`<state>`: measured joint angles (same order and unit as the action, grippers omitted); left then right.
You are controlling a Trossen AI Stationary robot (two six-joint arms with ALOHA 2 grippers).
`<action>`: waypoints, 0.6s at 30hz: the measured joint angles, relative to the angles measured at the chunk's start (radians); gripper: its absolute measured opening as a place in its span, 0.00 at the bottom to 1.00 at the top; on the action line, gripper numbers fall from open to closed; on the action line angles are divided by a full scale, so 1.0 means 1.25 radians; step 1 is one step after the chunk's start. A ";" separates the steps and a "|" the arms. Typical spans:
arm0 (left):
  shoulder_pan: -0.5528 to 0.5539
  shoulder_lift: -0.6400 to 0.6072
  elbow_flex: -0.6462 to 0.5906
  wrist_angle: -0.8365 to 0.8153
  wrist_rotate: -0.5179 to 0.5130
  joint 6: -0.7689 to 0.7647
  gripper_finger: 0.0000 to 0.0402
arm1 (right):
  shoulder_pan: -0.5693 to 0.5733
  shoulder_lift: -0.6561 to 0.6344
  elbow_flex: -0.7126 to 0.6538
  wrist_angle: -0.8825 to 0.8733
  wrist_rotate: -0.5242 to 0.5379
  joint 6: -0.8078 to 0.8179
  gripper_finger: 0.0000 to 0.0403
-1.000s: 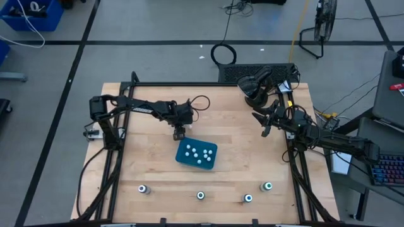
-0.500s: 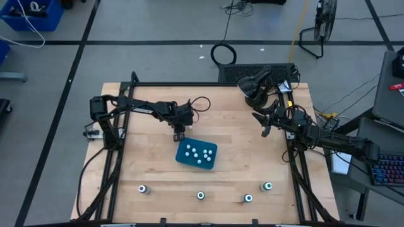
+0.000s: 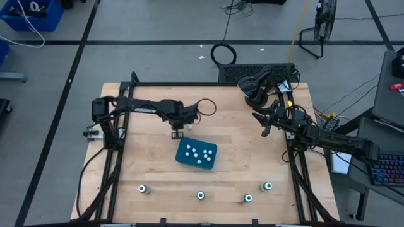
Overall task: Pick & Place food coloring
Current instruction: Put the black food coloring bottle into the blue bin
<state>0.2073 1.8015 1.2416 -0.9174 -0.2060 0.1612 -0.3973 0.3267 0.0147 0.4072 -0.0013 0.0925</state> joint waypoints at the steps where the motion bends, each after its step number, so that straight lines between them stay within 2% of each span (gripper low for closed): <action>1: -0.014 0.000 0.021 -0.019 -0.004 -0.005 0.16 | 0.000 0.000 0.000 0.000 0.000 0.000 0.25; 8: -0.137 -0.002 0.114 -0.060 0.017 -0.036 0.16 | 0.000 0.000 0.000 0.000 0.000 0.000 0.25; 18: -0.301 -0.002 0.125 -0.020 0.044 -0.117 0.16 | 0.000 0.000 0.000 0.000 0.000 0.000 0.25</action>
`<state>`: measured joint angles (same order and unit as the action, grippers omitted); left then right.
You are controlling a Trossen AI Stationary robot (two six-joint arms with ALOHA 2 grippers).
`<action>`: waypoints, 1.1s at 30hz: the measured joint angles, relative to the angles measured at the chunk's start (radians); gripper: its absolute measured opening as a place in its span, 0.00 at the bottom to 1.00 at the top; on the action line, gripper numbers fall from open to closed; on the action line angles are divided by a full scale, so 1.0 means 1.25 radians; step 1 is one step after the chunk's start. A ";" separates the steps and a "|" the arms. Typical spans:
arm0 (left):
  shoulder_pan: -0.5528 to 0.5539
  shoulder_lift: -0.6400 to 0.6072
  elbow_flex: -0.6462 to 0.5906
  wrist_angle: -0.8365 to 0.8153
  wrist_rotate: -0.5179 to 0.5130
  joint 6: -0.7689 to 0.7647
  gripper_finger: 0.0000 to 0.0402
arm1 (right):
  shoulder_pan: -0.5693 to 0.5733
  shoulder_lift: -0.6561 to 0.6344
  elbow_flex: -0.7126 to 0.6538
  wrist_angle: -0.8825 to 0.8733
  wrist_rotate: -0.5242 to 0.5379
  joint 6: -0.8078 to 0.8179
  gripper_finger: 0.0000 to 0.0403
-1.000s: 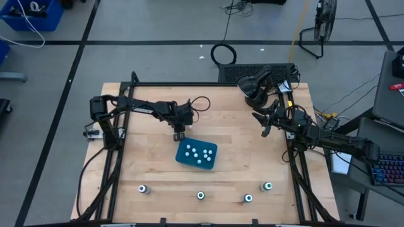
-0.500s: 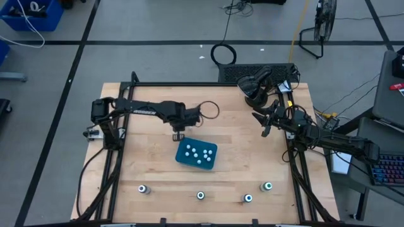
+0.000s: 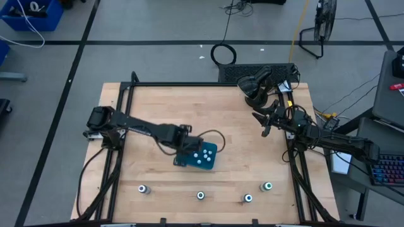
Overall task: Pick & Place food coloring
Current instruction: Put the black food coloring bottle into the blue bin
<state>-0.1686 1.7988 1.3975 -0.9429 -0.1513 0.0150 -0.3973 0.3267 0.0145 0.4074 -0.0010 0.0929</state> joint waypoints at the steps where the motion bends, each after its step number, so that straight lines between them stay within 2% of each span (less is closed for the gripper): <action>1: -0.013 0.000 0.000 0.010 0.012 -0.008 0.16 | 0.000 0.000 0.000 0.000 0.000 0.000 0.25; 4: -0.054 -0.001 0.000 0.025 0.038 -0.035 0.16 | 0.000 0.000 0.000 0.000 0.000 0.000 0.25; 11: -0.109 -0.001 -0.033 0.073 0.031 -0.100 0.16 | 0.000 0.000 0.000 0.000 0.000 0.000 0.25; 16: -0.099 -0.006 -0.095 0.168 0.025 -0.100 0.16 | 0.000 0.000 0.000 0.000 0.000 0.000 0.25; 22: -0.065 -0.008 -0.144 0.258 0.074 -0.085 0.16 | 0.000 0.000 0.000 0.000 0.000 0.000 0.25; 33: -0.047 -0.001 -0.154 0.240 0.106 -0.047 0.16 | 0.000 0.000 0.000 0.000 0.000 0.000 0.25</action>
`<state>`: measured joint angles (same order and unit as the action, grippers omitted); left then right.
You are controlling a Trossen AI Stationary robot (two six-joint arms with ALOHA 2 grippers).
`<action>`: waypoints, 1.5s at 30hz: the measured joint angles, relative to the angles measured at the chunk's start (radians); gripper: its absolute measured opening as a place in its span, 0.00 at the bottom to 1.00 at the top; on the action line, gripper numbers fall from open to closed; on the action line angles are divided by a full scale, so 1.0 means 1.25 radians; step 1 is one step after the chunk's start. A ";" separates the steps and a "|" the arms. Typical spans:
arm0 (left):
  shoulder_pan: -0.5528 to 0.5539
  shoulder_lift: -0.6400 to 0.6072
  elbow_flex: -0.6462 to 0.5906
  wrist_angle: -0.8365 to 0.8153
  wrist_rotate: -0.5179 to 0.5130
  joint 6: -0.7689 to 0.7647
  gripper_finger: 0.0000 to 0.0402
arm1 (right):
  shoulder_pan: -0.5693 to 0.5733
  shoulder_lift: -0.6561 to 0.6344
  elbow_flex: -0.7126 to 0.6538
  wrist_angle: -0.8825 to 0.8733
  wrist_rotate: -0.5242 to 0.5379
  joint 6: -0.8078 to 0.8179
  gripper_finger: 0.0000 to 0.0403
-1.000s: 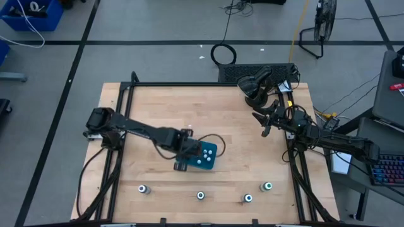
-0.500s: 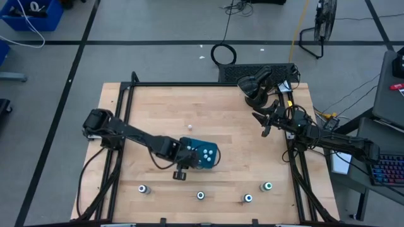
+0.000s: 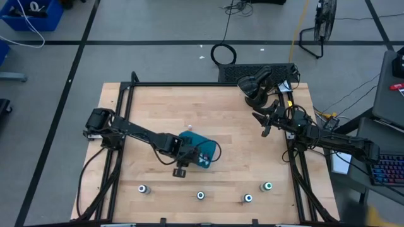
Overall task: Pick & Place food coloring
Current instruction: Put the black food coloring bottle into the blue bin
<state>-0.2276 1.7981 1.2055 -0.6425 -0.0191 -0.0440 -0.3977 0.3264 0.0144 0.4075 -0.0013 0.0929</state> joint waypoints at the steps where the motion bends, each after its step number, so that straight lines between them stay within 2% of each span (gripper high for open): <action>1: 0.000 0.000 0.000 0.003 0.001 0.002 0.16 | 0.000 0.000 0.000 0.000 0.000 0.000 0.25; 18: 0.039 0.000 0.011 -0.045 0.018 0.033 0.16 | 0.000 0.000 0.000 0.000 0.000 0.000 0.25; 31: 0.052 0.000 0.124 -0.127 0.015 0.113 0.16 | 0.000 0.000 0.000 0.000 0.000 0.000 0.25; 34: 0.061 -0.001 0.152 -0.160 -0.011 0.135 0.16 | 0.000 0.000 0.000 0.000 0.000 0.000 0.25; 42: 0.153 -0.001 0.174 -0.180 -0.026 0.219 0.16 | 0.000 0.000 0.000 0.000 0.000 0.000 0.25; 45: 0.211 -0.001 0.151 -0.148 0.005 0.242 0.16 | 0.000 0.000 0.000 0.000 0.000 0.000 0.25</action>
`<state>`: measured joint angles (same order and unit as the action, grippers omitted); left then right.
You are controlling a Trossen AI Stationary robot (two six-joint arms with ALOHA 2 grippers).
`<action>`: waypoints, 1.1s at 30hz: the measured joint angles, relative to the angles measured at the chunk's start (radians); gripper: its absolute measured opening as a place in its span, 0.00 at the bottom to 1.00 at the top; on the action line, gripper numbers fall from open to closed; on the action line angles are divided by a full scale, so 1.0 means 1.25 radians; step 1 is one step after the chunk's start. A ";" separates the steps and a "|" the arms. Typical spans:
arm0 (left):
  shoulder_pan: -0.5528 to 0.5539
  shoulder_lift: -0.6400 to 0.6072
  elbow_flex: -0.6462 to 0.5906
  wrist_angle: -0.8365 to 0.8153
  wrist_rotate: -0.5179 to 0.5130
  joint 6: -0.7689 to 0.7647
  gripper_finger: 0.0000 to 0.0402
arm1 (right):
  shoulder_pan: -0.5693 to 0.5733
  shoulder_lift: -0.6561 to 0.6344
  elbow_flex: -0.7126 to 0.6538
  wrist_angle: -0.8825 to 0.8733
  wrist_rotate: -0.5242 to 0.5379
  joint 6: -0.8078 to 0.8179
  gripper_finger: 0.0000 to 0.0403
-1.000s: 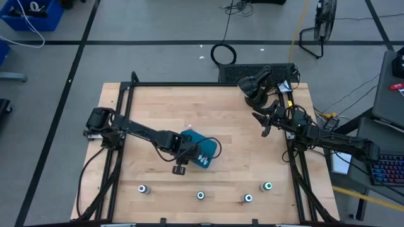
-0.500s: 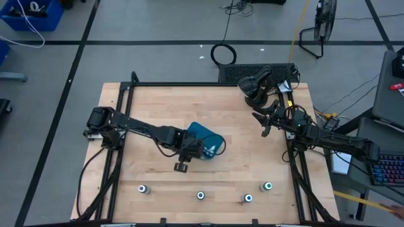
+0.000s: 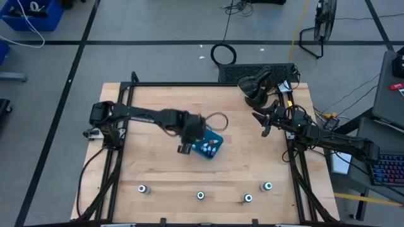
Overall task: Pick & Place food coloring
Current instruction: Put the black food coloring bottle into the blue bin
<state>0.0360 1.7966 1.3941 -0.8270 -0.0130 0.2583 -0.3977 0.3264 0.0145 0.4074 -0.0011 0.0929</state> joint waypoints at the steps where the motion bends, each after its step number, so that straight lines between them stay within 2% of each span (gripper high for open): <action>1: 0.019 0.000 -0.010 0.016 0.014 0.002 0.16 | 0.000 0.000 0.000 0.000 0.000 0.000 0.25; 5: 0.075 0.000 -0.049 0.094 0.056 0.012 0.16 | 0.000 0.000 0.000 0.000 0.000 0.000 0.25; 10: 0.104 0.000 -0.104 0.180 0.098 0.013 0.16 | 0.000 0.000 0.000 0.000 0.000 0.000 0.25; 25: 0.106 0.002 -0.181 0.236 0.095 -0.036 0.16 | 0.000 0.000 0.000 0.000 0.000 0.000 0.25; 33: 0.105 0.057 -0.180 0.249 0.101 -0.050 0.16 | 0.000 0.000 0.000 0.000 0.000 0.000 0.25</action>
<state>0.1673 1.8683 1.1696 -0.5164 0.1134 0.1963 -0.3977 0.3264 0.0143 0.4075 -0.0010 0.0929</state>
